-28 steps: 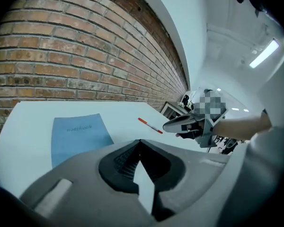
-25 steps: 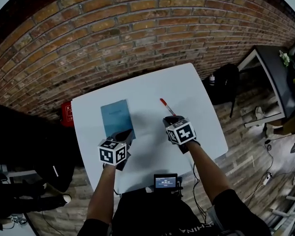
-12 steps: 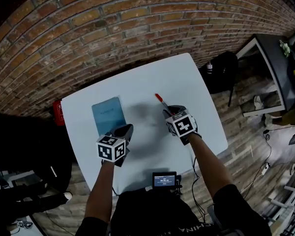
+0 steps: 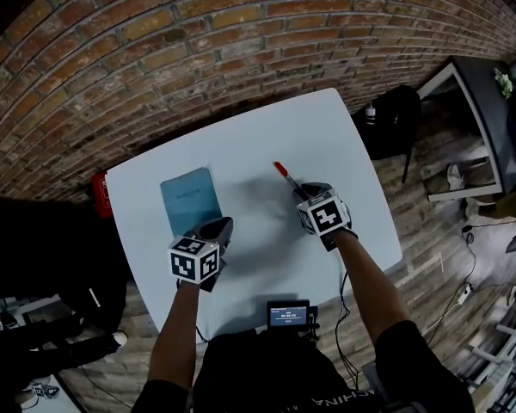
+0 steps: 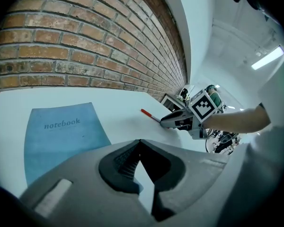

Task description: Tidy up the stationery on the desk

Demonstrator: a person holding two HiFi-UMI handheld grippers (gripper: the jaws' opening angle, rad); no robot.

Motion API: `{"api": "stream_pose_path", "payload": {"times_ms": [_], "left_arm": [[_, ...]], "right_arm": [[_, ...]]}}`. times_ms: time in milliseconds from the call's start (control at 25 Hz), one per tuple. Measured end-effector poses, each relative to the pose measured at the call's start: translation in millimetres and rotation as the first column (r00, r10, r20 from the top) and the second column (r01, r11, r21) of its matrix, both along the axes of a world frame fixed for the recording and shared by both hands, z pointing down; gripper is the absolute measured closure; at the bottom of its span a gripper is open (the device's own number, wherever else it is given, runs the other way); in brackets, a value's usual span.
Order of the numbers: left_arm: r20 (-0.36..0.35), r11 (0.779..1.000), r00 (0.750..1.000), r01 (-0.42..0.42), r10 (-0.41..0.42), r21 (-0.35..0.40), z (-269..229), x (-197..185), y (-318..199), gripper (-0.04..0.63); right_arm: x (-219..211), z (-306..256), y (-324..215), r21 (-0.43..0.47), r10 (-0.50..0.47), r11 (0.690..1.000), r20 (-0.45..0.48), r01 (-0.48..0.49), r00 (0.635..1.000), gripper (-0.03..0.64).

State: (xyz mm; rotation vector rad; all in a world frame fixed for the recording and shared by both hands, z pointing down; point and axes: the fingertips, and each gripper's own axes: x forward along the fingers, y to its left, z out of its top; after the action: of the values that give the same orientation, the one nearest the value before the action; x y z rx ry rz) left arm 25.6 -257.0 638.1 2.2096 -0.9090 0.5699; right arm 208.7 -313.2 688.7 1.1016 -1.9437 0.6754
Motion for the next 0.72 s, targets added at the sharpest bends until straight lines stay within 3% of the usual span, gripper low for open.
{"api": "stream_pose_path", "payload": {"times_ms": [240, 720], "left_arm": [[0.007, 1.000, 1.000, 0.003, -0.003, -0.001, 1.5, -2.4, 0.8, 0.584], [0.015, 0.999, 1.000, 0.022, -0.022, 0.023, -9.7, -11.3, 6.2, 0.584]], "right_arm": [[-0.2, -0.3, 1.1, 0.005, -0.008, 1.000, -0.033, 0.008, 0.999, 0.562], [-8.0, -4.3, 11.4, 0.003, -0.009, 1.000, -0.046, 0.009, 0.999, 0.569]]}}
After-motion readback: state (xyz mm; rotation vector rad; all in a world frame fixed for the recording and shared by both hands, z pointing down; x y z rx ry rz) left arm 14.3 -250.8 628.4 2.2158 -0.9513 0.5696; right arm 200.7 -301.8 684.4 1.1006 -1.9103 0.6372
